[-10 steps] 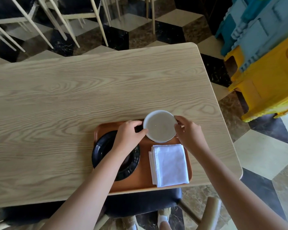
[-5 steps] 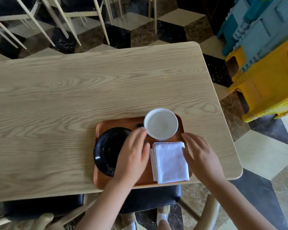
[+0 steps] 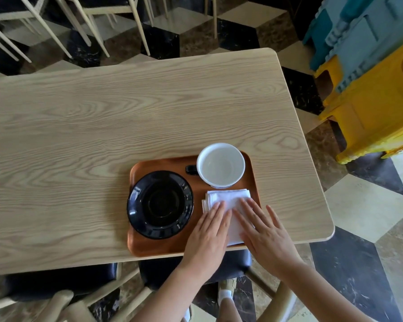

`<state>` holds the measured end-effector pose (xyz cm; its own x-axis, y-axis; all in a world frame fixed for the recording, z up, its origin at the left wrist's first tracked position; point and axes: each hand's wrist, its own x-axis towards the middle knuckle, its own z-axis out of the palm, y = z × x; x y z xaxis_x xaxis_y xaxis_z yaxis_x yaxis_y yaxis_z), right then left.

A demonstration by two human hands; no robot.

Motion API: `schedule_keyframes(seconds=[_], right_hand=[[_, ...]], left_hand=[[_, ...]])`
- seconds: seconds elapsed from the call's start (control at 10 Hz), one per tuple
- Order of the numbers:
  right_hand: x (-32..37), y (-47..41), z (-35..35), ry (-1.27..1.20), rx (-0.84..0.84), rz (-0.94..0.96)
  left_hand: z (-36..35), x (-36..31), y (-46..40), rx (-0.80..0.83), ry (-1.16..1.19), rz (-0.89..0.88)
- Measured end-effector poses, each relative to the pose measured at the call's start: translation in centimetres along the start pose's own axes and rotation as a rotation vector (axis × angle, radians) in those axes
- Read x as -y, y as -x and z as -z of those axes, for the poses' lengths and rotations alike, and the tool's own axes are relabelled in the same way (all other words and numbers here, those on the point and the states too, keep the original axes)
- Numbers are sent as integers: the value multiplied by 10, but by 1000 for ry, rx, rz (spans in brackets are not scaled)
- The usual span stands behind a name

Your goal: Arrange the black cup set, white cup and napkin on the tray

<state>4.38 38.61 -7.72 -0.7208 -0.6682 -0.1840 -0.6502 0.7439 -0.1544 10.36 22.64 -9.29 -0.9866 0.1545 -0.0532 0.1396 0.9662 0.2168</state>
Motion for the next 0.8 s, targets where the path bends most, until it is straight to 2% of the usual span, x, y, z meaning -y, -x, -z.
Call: schedule_keyframes(seconds=[0.3,0.8], right_hand=[[19,-2,-3,26,-10,-23],[24,-12,17,74,-26,-24]], left_hand=[[3,16,10,60,-10,15],[27,14,7,-3,-35,38]])
